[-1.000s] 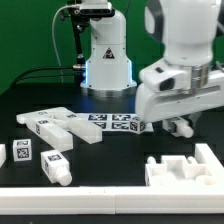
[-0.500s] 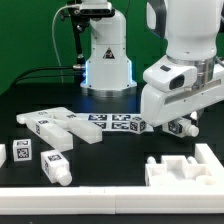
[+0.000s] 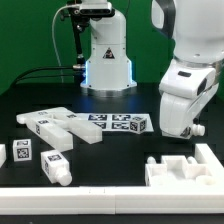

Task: Assemble chair

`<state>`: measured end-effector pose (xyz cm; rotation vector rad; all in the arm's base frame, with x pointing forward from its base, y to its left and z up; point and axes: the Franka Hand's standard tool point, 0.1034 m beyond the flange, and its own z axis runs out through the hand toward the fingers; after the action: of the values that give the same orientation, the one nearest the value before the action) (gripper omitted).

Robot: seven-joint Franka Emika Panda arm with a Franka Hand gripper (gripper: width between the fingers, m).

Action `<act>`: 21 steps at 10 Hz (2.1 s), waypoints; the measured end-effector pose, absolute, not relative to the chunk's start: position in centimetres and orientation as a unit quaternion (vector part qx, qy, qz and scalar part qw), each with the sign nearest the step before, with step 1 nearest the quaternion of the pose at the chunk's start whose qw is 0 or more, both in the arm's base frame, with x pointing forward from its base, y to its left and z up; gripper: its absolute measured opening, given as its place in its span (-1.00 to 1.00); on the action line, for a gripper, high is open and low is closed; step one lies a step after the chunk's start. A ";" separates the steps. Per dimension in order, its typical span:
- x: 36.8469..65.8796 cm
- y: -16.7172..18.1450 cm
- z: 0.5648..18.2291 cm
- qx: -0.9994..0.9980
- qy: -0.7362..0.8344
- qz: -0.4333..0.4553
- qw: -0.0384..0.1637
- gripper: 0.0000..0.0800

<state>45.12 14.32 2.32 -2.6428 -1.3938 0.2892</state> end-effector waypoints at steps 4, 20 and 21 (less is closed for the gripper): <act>45.8 14.9 2.1 -0.749 -0.658 0.039 0.060 -0.29; 42.3 12.9 1.3 -0.319 -0.948 0.009 -0.008 -0.29; 42.2 12.9 1.2 -0.325 -0.946 0.010 -0.008 -0.29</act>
Offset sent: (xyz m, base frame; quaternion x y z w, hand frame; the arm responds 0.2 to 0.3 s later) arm -0.0016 0.0430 0.0057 -0.0521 0.0924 -0.3618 0.9262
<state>42.23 12.90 1.23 -1.0256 -2.9861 0.0306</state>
